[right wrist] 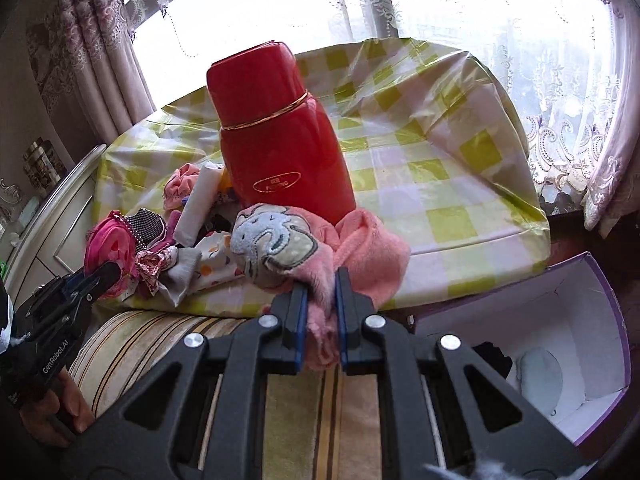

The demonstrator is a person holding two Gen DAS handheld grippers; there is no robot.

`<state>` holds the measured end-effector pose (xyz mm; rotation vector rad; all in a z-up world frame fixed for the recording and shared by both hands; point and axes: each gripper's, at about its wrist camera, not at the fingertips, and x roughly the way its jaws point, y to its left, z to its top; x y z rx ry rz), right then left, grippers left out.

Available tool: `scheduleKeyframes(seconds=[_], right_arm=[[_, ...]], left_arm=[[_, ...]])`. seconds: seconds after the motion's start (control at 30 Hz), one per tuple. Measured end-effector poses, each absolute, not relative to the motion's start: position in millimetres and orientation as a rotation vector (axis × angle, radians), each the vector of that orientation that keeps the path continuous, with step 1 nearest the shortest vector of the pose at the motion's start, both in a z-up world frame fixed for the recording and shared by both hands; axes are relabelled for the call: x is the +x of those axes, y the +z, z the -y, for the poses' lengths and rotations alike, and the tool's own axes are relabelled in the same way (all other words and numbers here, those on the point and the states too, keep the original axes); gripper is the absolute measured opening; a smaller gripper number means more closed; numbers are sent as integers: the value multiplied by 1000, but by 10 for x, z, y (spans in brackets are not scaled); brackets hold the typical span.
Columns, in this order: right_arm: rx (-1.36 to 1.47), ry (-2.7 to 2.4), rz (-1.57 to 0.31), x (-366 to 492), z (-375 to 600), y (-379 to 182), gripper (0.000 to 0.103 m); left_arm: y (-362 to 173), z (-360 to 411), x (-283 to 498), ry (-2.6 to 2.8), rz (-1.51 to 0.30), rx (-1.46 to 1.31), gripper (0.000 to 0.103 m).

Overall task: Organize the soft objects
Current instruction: 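Lower the pink shirt into the box with the right gripper while the left drops the pouch in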

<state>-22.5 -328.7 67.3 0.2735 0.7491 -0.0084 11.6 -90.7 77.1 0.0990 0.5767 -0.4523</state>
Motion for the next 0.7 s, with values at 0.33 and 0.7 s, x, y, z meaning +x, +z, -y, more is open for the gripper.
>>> scheduleKeyframes(seconds=[0.33, 0.7], right_arm=[[323, -199, -770, -582, 4030, 557, 15], [349, -366, -795, -907, 4614, 482, 16]], left_arm=[[791, 1659, -62, -653, -607, 134, 23], [779, 2429, -237, -860, -649, 150, 26]])
